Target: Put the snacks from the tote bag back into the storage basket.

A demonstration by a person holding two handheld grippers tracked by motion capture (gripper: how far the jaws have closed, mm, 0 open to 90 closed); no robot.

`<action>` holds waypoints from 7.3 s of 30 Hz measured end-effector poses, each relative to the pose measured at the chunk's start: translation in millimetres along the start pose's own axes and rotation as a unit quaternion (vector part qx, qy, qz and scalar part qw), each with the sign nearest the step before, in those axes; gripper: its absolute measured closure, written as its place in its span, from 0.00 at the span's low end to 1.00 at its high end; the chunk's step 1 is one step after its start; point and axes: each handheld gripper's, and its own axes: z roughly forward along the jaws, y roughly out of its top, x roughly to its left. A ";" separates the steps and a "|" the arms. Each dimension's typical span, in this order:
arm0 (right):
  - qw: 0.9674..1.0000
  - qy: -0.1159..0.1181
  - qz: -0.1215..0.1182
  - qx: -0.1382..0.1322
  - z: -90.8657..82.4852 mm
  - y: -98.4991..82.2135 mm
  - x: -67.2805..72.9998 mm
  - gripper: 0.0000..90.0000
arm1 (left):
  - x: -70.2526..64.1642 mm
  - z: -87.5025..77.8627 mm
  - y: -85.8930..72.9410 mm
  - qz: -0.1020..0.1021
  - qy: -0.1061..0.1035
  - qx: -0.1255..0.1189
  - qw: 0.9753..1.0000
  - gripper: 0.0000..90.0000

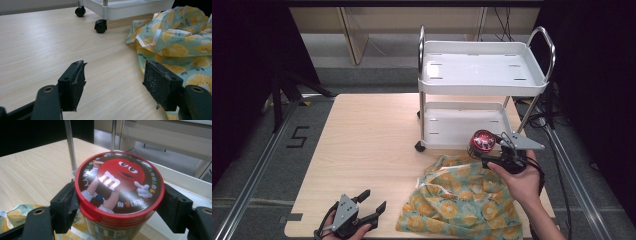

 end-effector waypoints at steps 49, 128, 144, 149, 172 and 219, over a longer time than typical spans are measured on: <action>1.000 -0.004 0.005 0.006 13.0 6.3 -6.7 0.29 | 1.0 -0.9 0.6 0.007 0.002 0.002 1.000 0.37; 1.000 -0.025 0.001 0.000 29.6 14.3 -23.5 0.29 | 1.1 -1.0 0.8 0.007 0.002 0.001 1.000 0.37; 0.999 -0.027 0.016 0.004 31.4 16.4 -23.7 0.29 | 1.1 -0.8 0.7 0.006 0.000 -0.002 1.000 0.37; 0.999 -0.032 0.017 0.002 32.0 16.3 -24.6 0.29 | 0.2 -0.1 0.6 0.000 -0.001 -0.008 1.000 0.37; 0.999 -0.031 0.012 0.004 38.9 21.7 -25.5 0.29 | 1.0 -1.0 0.8 0.004 0.001 -0.001 1.000 0.37; 1.000 -0.015 -0.006 0.011 60.3 36.3 -12.9 0.29 | 0.5 -1.4 0.8 0.000 0.002 -0.004 1.000 0.37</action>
